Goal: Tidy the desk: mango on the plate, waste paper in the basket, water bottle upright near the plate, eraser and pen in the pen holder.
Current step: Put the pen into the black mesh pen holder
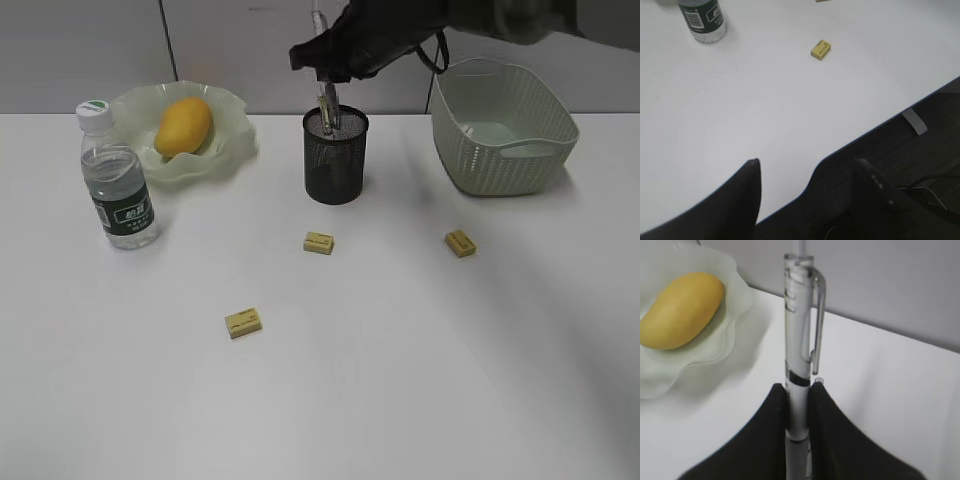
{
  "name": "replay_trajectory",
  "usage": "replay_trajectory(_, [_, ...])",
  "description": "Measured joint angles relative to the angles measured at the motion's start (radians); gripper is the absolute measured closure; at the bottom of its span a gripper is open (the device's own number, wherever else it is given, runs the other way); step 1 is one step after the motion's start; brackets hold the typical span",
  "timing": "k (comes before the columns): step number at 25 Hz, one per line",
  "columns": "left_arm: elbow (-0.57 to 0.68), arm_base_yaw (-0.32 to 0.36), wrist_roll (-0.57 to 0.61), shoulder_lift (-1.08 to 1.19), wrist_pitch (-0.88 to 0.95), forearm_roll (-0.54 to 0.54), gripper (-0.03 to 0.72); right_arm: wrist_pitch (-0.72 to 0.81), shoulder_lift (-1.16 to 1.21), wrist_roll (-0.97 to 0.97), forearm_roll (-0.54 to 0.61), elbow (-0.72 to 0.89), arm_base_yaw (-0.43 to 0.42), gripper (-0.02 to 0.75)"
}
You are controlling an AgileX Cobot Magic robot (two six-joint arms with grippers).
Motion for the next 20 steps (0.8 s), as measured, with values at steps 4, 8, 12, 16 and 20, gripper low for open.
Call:
replay_trajectory(4, [0.000, 0.000, 0.000, 0.000, 0.000, 0.000, 0.252, -0.020, 0.000, 0.000, 0.002, 0.054, 0.000, 0.619])
replay_trajectory(8, [0.000, 0.000, 0.000, 0.000, 0.000, -0.007, 0.252, -0.039, 0.000, 0.000, 0.002, 0.079, 0.000, 0.619])
replay_trajectory(12, [0.000, 0.000, 0.000, 0.000, 0.000, -0.003, 0.252, -0.042, 0.000, 0.000, 0.002, 0.080, 0.000, 0.594])
replay_trajectory(16, [0.000, 0.000, 0.000, 0.000, 0.000, -0.003, 0.252, -0.040, 0.000, 0.000, 0.002, 0.080, 0.000, 0.421])
replay_trajectory(20, [0.000, 0.000, 0.000, 0.000, 0.000, -0.003, 0.252, -0.003, 0.000, 0.000, 0.004, 0.080, 0.000, 0.277])
